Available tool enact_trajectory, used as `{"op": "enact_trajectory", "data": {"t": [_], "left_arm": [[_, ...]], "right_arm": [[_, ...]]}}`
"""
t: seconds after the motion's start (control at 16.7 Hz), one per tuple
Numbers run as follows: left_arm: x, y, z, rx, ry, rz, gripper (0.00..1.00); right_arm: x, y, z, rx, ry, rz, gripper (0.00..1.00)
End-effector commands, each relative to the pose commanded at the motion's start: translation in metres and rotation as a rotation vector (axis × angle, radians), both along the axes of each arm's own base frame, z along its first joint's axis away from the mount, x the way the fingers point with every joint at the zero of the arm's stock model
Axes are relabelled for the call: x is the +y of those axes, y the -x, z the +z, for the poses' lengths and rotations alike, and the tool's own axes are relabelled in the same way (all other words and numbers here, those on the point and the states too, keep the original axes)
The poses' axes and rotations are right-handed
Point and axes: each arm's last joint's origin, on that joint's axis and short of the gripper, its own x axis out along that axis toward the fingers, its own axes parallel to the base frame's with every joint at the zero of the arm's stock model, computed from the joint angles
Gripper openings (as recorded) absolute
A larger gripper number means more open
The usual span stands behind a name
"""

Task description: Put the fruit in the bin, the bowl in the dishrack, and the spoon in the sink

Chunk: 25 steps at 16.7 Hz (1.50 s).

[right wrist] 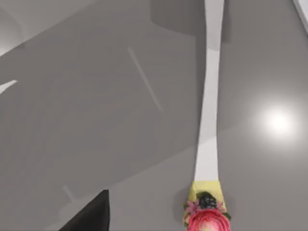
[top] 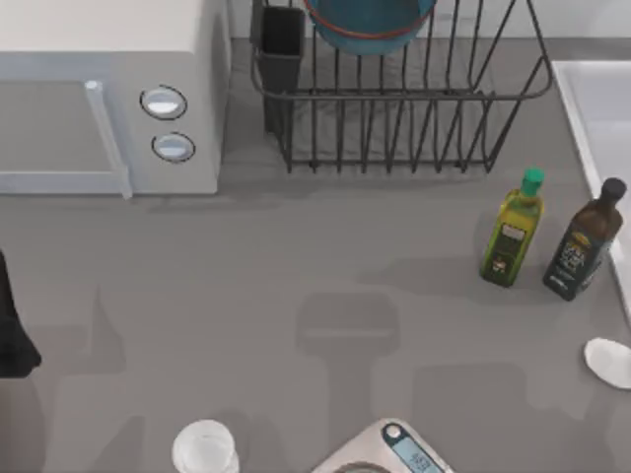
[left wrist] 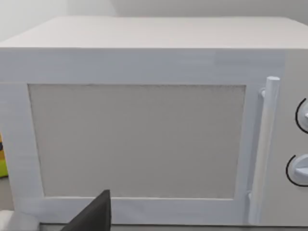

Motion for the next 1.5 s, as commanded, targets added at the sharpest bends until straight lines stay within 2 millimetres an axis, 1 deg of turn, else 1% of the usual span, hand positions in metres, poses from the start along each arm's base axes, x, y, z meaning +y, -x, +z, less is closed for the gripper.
{"op": "enact_trajectory", "data": {"t": [0.12,0.42,0.54,0.66,0.9,1.08,1.2,1.44,1.5], "left_arm": [[0.000,0.000,0.000,0.000,0.000,0.000,1.00],[0.000,0.000,0.000,0.000,0.000,0.000,1.00],[0.000,0.000,0.000,0.000,0.000,0.000,1.00],[0.000,0.000,0.000,0.000,0.000,0.000,1.00],[0.000,0.000,0.000,0.000,0.000,0.000,1.00],[0.000,0.000,0.000,0.000,0.000,0.000,1.00],[0.000,0.000,0.000,0.000,0.000,0.000,1.00],[0.000,0.000,0.000,0.000,0.000,0.000,1.00],[0.000,0.000,0.000,0.000,0.000,0.000,1.00]], "right_arm": [[-0.001,-0.005,-0.001,0.041,-0.005,0.030,1.00],[0.000,-0.005,-0.001,0.042,-0.005,0.037,1.00],[0.000,-0.005,-0.005,0.046,-0.005,0.035,1.00],[-0.001,-0.007,-0.019,0.050,-0.006,0.033,1.00],[-0.002,-0.011,-0.063,0.035,-0.004,0.033,1.00],[-0.002,-0.007,-0.092,0.038,-0.004,0.033,1.00],[-0.002,-0.005,-0.100,0.044,-0.005,0.034,1.00],[-0.002,-0.005,-0.101,0.045,-0.005,0.034,1.00],[-0.002,-0.005,-0.101,0.045,-0.005,0.034,0.92]]}}
